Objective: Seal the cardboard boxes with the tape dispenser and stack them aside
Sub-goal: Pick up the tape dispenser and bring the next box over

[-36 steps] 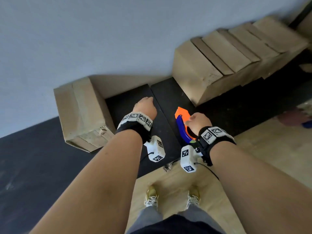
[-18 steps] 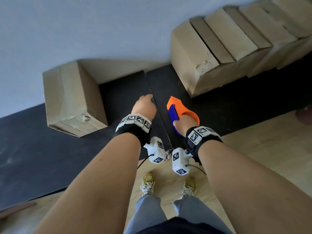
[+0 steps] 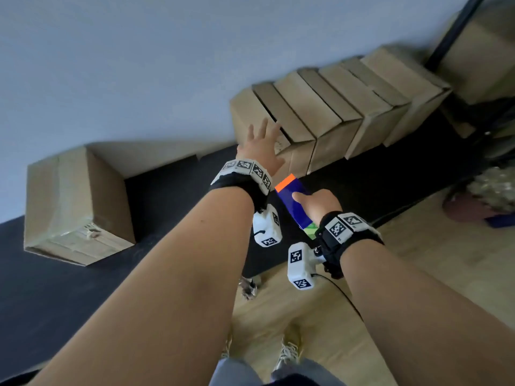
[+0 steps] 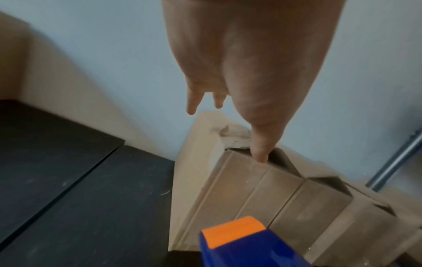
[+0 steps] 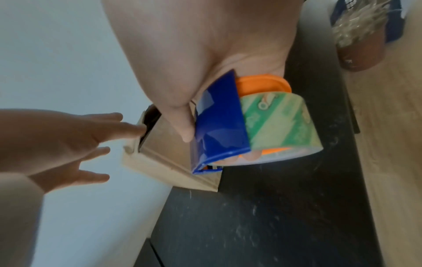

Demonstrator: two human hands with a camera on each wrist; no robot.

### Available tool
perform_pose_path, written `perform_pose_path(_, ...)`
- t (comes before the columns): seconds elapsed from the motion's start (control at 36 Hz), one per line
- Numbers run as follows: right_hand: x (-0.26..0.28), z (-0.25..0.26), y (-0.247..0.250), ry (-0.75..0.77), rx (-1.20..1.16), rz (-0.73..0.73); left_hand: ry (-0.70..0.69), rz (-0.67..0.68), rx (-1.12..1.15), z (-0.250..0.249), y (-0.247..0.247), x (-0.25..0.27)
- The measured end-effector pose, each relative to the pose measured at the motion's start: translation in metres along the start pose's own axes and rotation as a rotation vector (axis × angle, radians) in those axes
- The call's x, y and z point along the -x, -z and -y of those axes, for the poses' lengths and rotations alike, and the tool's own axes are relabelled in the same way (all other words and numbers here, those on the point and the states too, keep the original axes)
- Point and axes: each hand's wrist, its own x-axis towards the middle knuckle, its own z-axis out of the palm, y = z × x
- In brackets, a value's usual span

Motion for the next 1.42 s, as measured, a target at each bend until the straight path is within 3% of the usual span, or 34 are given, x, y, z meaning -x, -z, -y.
perform_pose_path(0.17,-0.012,-0.011,0.020,-0.049,-0.129,-0.076,0.036,0.159,-0.167,-0.010,-0.010,-0.027)
perform_pose_path(0.33,-0.018,-0.013,0.031,-0.038,-0.283,-0.130,0.001,0.154,-0.333,0.010,-0.042,-0.040)
perform_pose_path(0.72,0.015,-0.002,0.064,0.006,-0.450,-0.266,0.098,0.094,-0.257,0.003,-0.030,0.028)
perform_pose_path(1.06,0.044,0.028,0.076,0.220,-0.526,-0.234,0.003,0.070,-0.235,-0.016,-0.030,0.078)
perform_pose_path(1.17,0.048,0.039,0.077,0.263,-0.539,-0.217,-0.005,0.011,-0.119,-0.017,-0.016,0.076)
perform_pose_path(1.31,0.053,0.056,0.079,0.312,-0.564,-0.167,0.051,-0.154,0.230,-0.008,0.022,0.050)
perform_pose_path(1.42,0.056,0.068,0.076,0.331,-0.580,-0.094,0.210,-0.196,0.514,0.010,0.051,0.024)
